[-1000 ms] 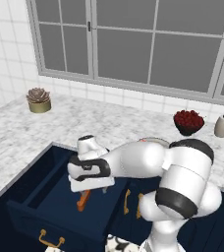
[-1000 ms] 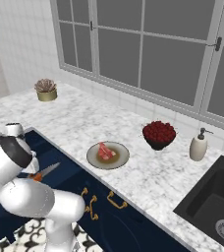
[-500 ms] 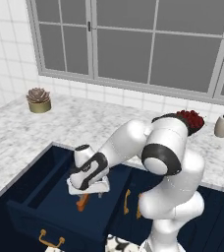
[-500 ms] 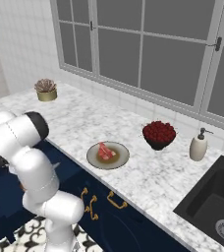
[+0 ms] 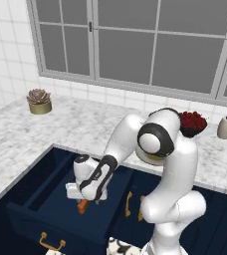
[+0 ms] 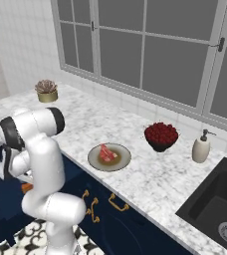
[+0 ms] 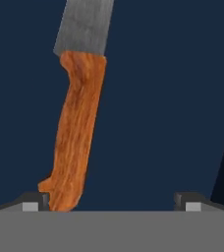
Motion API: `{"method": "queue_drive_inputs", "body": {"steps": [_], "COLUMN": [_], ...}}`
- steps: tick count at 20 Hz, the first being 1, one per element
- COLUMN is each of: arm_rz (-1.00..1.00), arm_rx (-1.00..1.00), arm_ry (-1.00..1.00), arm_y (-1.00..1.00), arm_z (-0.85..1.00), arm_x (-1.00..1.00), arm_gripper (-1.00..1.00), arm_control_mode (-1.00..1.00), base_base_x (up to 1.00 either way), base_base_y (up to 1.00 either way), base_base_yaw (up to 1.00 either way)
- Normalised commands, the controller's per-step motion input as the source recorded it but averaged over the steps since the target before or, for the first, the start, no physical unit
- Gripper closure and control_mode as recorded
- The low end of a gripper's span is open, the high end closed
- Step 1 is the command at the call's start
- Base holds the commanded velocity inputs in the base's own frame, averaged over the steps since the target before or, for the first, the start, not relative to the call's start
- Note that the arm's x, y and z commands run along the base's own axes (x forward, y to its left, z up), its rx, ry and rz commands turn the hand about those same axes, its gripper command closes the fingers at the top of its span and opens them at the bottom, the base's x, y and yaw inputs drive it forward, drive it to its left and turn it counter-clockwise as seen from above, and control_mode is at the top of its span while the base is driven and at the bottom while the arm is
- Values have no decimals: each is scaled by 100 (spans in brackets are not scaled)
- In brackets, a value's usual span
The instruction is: Pick up the knife from the drawer and place it on the cutting board. Then place the meat from the plate to the cutting board.
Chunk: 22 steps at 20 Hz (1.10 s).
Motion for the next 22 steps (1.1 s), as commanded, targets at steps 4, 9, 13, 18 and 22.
{"method": "queue_drive_inputs", "body": {"steps": [4,9,13,18,22], "arm_rz": [0,0,0,0,0], "arm_rx": [0,0,0,0,0], "arm_ry": [-14,-1,0,11,10], "arm_y": [22,9,0,0,0], "arm_z": [-14,-35,-44,-27,-1], "arm_x": [40,53,23,6,-14], "arm_gripper": [-100,-100,-100,100,100], "arm_control_mode": [-100,-100,-100,-100,-100], "base_base_x": [0,0,0,0,0], "base_base_y": [0,0,0,0,0], "base_base_yaw": [0,0,0,0,0]}}
